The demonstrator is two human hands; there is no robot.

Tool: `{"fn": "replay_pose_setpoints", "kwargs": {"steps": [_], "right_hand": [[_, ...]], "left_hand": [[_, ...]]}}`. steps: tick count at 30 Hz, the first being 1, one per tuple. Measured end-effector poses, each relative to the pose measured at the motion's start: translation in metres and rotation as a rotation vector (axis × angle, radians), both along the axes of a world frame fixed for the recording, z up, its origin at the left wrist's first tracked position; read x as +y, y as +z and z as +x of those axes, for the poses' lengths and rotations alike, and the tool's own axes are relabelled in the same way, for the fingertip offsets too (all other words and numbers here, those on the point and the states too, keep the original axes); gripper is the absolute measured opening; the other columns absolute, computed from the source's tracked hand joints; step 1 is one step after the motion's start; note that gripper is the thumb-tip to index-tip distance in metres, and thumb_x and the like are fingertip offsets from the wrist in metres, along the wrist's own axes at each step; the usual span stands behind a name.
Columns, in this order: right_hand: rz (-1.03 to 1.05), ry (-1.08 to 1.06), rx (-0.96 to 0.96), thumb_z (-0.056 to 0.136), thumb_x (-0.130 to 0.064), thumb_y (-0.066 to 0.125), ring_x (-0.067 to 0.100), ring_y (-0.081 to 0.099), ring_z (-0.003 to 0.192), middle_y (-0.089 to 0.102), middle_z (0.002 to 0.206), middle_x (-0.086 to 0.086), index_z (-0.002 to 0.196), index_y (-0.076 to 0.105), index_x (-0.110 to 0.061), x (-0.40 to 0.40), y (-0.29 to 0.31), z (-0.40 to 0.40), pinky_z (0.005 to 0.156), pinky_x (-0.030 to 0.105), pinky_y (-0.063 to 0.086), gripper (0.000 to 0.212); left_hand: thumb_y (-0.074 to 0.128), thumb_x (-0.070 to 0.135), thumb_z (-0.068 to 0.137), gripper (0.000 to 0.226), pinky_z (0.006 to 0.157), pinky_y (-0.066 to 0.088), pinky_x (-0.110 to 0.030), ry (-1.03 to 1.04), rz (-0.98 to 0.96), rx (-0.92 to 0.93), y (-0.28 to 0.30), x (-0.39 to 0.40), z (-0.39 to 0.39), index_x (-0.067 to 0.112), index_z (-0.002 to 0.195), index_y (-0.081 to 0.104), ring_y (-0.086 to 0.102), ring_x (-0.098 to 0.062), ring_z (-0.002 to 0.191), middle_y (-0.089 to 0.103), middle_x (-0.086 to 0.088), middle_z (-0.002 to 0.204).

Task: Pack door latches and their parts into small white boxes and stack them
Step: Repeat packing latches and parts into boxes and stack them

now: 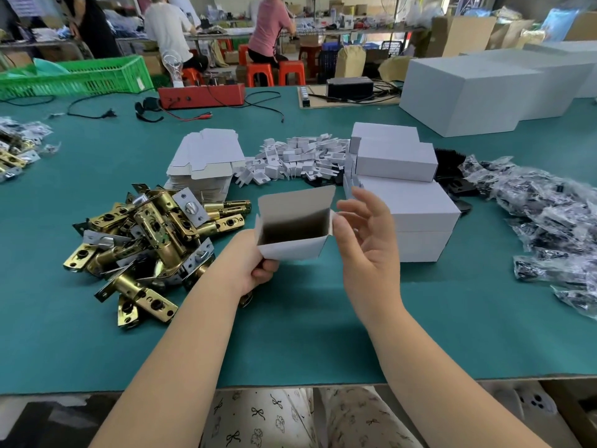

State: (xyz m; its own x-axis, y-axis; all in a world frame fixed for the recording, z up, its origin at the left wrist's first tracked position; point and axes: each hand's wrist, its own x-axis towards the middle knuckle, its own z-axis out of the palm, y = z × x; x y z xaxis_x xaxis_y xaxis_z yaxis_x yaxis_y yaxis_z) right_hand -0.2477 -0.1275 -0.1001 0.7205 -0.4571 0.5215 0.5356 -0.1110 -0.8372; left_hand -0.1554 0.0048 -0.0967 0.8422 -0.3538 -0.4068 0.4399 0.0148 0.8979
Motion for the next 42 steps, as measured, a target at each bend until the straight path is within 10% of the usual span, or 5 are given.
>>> {"fn": "replay_pose_setpoints", "kwargs": {"steps": [9, 13, 24, 31, 42], "right_hand": [[-0.432, -0.031, 0.135, 0.089, -0.029, 0.058, -0.014, 0.041, 0.116, 0.037, 0.126, -0.036, 0.134, 0.025, -0.050, 0.009, -0.010, 0.003, 0.097, 0.007, 0.033, 0.059], [-0.351, -0.169, 0.156, 0.092, -0.017, 0.060, -0.019, 0.045, 0.105, 0.045, 0.112, -0.033, 0.140, 0.042, -0.025, 0.002, -0.012, 0.005, 0.088, -0.001, 0.033, 0.052], [-0.299, -0.136, 0.326, 0.095, -0.025, 0.057, -0.016, 0.046, 0.107, 0.052, 0.122, -0.018, 0.142, 0.037, -0.036, -0.005, -0.017, 0.010, 0.086, -0.005, 0.033, 0.052], [-0.219, -0.116, 0.297, 0.091, -0.020, 0.058, -0.019, 0.044, 0.104, 0.045, 0.114, -0.031, 0.128, 0.035, -0.048, -0.005, -0.016, 0.008, 0.085, 0.001, 0.040, 0.052], [-0.881, -0.229, 0.217, 0.073, -0.023, 0.073, 0.032, 0.031, 0.132, 0.032, 0.146, 0.013, 0.137, 0.049, -0.016, -0.009, 0.030, 0.002, 0.109, 0.034, 0.025, 0.069]], "left_hand": [[0.050, 0.010, 0.097, 0.019, 0.036, 0.041, -0.018, 0.109, 0.225, -0.076, -0.002, -0.009, 0.001, 0.016, 0.079, 0.055, 0.051, -0.012, 0.037, 0.059, -0.003, 0.058], [0.041, 0.038, 0.098, 0.026, 0.091, 0.050, -0.037, 0.287, 0.232, -0.572, -0.006, -0.012, -0.011, 0.027, 0.084, 0.059, 0.061, -0.016, 0.090, 0.063, 0.011, 0.089], [0.047, 0.029, 0.094, 0.033, 0.080, 0.052, -0.031, 0.114, -0.296, -0.553, 0.010, -0.010, -0.009, 0.030, 0.121, 0.065, 0.067, -0.018, 0.097, 0.073, -0.004, 0.110], [0.036, 0.003, 0.092, 0.044, 0.090, 0.041, -0.013, 0.136, 0.193, -1.279, 0.009, -0.006, -0.017, 0.037, 0.110, 0.057, 0.054, 0.009, 0.097, 0.056, 0.032, 0.106], [0.067, 0.035, 0.076, 0.044, 0.080, 0.053, -0.020, -0.052, 0.153, -1.130, 0.014, 0.002, -0.024, 0.043, 0.118, 0.057, 0.060, -0.001, 0.108, 0.063, 0.024, 0.117]]}}
